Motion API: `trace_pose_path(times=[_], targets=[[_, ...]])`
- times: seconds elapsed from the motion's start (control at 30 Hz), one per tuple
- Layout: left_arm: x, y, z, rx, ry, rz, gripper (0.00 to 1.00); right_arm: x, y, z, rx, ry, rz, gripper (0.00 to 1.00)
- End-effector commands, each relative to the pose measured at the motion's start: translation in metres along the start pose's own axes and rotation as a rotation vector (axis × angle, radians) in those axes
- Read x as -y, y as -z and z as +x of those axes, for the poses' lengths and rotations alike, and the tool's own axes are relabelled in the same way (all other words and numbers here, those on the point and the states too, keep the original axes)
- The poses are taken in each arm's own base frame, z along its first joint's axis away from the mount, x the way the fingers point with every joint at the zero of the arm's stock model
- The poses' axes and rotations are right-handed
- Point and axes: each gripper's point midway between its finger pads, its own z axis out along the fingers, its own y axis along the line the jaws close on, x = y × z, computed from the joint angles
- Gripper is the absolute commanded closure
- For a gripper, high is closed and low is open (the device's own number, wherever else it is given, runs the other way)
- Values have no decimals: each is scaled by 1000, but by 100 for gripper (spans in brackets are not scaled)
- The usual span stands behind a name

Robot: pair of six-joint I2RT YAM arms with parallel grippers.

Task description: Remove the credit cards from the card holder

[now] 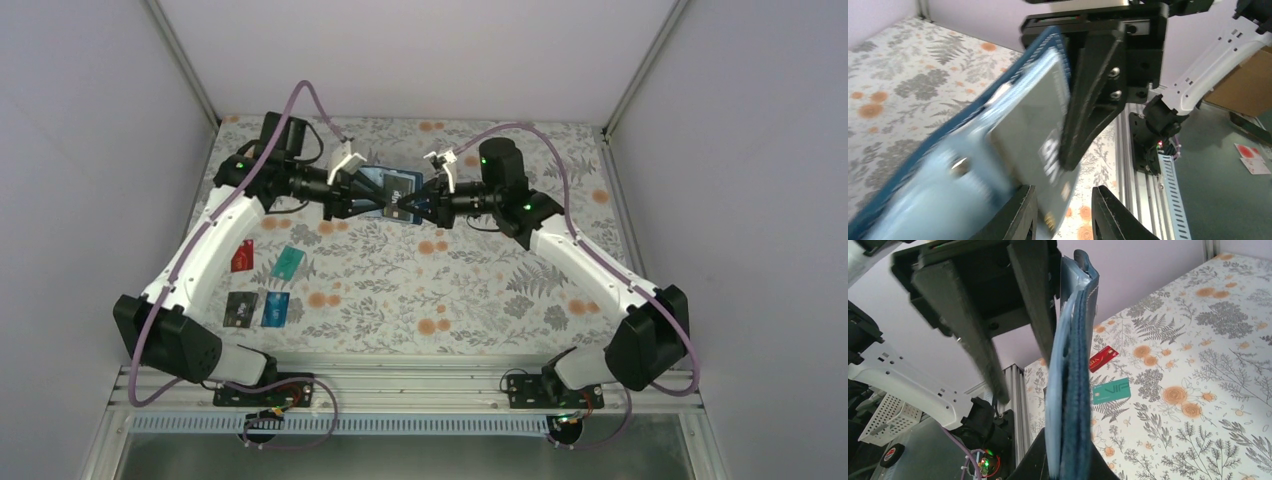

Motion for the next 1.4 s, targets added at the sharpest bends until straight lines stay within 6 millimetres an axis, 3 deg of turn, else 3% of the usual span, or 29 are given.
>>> trace_pose_path(times=[0.0,0.2,0.5,0.73,1.0,1.1,1.37], targets=[[-15,19,-1,23,-28,-95,72,-50,13,-17,50,162,-139,96],[-13,9,3,4,-17,-88,79,-49,11,-19,48,156,-139,96],[38,10,-9,47,-126,114,89,-39,10,-21,54,137,-88,96],[59,24,-19,109,-185,199,89,-37,12,-21,55,140,-72,96],[47,24,-16,104,-136,164,70,-46,15,-18,31,160,-115,96],[30,14,-16,67,-98,95,69,-47,15,-18,32,159,-123,96],[22,7,-12,52,-66,82,72,-52,16,-19,34,171,-142,96]])
